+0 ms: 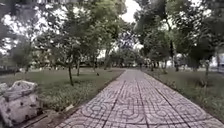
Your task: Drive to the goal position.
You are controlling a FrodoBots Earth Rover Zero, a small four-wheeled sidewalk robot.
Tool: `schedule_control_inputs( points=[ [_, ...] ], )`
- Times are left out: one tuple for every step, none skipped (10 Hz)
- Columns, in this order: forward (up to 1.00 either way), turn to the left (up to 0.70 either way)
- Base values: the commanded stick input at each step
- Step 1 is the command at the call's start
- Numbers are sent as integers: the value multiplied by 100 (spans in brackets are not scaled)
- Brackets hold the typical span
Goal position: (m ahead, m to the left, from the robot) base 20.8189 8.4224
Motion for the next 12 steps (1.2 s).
schedule_control_inputs(
  points=[
    [100,-1],
    [100,0],
    [100,0],
    [100,0],
    [100,-6],
    [100,-21],
    [100,-27],
    [100,-27],
    [100,-27],
    [100,-5],
    [100,0],
    [100,-2]
  ],
)
